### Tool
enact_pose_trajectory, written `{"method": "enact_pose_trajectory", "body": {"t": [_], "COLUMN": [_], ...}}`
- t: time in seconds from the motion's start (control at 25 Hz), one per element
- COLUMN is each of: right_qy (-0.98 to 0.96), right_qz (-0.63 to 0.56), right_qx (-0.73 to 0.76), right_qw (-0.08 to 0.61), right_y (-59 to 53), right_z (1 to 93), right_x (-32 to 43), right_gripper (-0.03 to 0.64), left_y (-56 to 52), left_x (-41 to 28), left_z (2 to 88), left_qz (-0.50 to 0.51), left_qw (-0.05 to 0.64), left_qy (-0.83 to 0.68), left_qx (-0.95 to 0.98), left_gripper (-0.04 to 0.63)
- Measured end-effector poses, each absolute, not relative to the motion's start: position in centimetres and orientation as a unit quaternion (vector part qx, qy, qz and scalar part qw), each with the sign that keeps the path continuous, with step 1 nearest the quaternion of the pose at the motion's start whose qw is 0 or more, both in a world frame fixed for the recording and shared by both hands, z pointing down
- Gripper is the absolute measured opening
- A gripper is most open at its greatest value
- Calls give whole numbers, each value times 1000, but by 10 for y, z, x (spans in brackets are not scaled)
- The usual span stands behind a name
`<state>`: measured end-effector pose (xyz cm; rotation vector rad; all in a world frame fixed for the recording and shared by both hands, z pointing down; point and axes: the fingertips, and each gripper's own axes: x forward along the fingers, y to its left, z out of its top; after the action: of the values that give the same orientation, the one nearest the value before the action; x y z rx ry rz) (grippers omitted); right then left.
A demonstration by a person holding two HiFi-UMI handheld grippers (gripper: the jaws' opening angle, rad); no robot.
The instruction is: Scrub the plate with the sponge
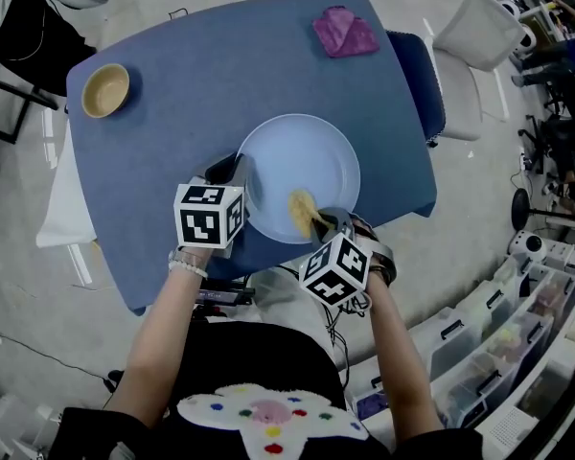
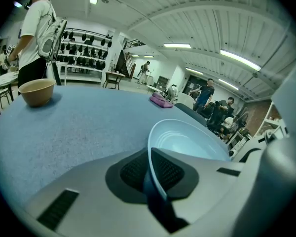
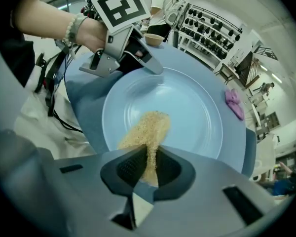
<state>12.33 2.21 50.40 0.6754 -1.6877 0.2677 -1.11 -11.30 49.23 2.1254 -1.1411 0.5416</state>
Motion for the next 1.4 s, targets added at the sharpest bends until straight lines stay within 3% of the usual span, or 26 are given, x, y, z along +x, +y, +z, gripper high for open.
{"method": "enact_pose_trajectory", "body": {"t": [0.56,1.4], "right_qy": [-779,-736], "right_qz": [76,-68], "right_qx": [223,277], "right_qw": [581,614], "right_y": [28,-50], "right_z": [509,508], "right_x": [49,66], "right_gripper": [41,41], "left_y": [-110,-110], "left_x": [-11,-11], "left_z": [493,493], "left_qz": [202,202], "left_qw": [336,338], "left_qy": [-436,-434], "left_qx": [810,810], "left_gripper": [23,21]}}
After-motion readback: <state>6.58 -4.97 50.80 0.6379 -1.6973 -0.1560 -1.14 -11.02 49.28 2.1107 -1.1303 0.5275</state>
